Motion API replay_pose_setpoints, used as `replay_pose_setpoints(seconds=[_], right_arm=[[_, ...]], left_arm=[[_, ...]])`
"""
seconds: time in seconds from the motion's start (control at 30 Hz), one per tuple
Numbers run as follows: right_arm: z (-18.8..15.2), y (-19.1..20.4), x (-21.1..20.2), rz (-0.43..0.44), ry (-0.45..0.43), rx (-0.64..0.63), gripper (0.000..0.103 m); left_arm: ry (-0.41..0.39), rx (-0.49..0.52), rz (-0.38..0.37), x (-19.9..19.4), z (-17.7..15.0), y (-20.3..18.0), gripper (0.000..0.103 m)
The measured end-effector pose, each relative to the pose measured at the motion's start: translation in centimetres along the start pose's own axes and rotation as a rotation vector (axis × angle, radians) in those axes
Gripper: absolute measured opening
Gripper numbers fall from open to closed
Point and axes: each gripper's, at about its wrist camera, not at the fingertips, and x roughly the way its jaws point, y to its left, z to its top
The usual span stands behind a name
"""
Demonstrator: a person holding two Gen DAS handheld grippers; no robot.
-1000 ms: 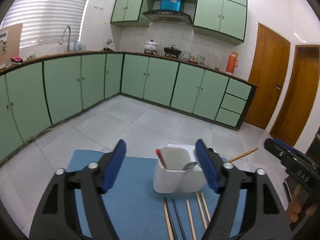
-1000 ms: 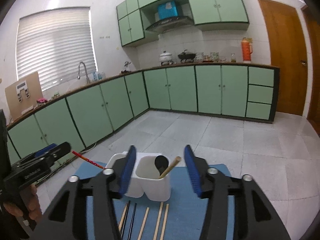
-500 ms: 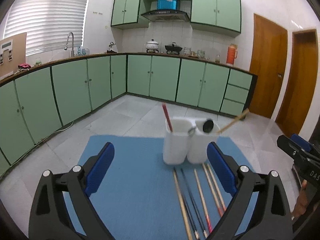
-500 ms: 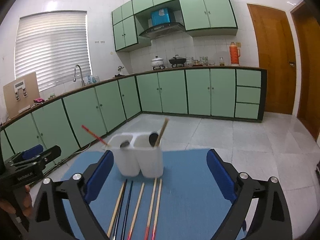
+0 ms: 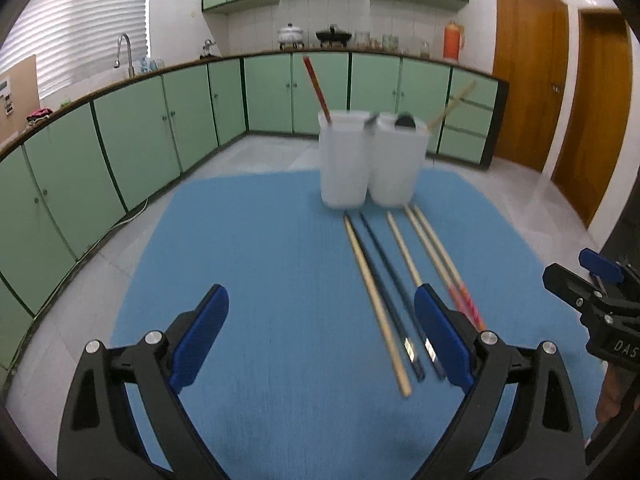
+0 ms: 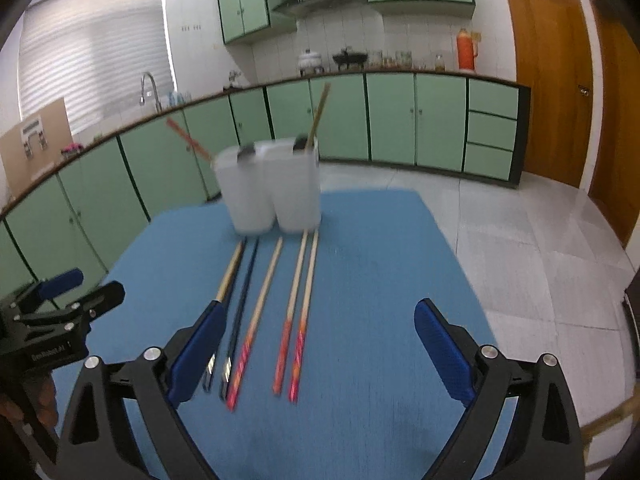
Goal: Organize utensils
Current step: 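Move both open tools back over the remaining chopsticks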
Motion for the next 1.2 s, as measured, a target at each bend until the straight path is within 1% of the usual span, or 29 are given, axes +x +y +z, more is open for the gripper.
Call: replay_pose_setpoints(seconds=[0.17, 0.23, 0.27, 0.33, 0.4, 0.53, 0.67, 0.73, 0.8, 1.2], right_arm=[[-2.7, 0.5, 0.7, 0.006, 0.068, -0.01, 0.082], [-3.5, 0.7, 1.0, 0.008, 0.092, -0.021, 0.074], [-3.9, 0.9, 1.2, 0.009, 0.102, -0.024, 0.072], [-4.7, 1.1, 1.6, 0.008, 0.121, -0.031, 0.062], [-5.2, 1.2, 2.0, 0.003, 0.138, -0.038, 0.057], [-5.9, 1.3, 3.1, -0.006, 0.178, -0.044, 0.039], [-6.3, 1.2, 3.6, -0.004, 0.192, -0.043, 0.035], [-6.4, 1.3, 3.8, -0.005, 0.199, -0.046, 0.03], [-6.5, 1.5, 4.1, -0.006, 0.205, -0.052, 0.027], [-6.0, 2.3, 5.2, -0.012, 0.217, -0.062, 0.023]], left_arm=[[0.052, 0.01, -0.001, 0.3, -2.4, -0.3, 0.091], [0.063, 0.012, -0.001, 0.3, -2.9, -0.5, 0.091], [0.069, 0.011, -0.002, 0.4, -3.2, -0.6, 0.091], [0.077, 0.009, -0.005, 0.5, -3.6, -0.7, 0.091], [0.085, 0.006, -0.006, 0.7, -3.9, -0.9, 0.091], [0.099, 0.0, -0.008, 1.1, -4.4, -1.1, 0.091], [0.113, -0.005, -0.009, 1.5, -4.8, -1.2, 0.091], [0.118, -0.008, -0.009, 1.6, -4.9, -1.3, 0.091], [0.121, -0.009, -0.011, 1.8, -4.8, -1.4, 0.091], [0.135, -0.017, -0.02, 2.5, -5.0, -1.6, 0.091]])
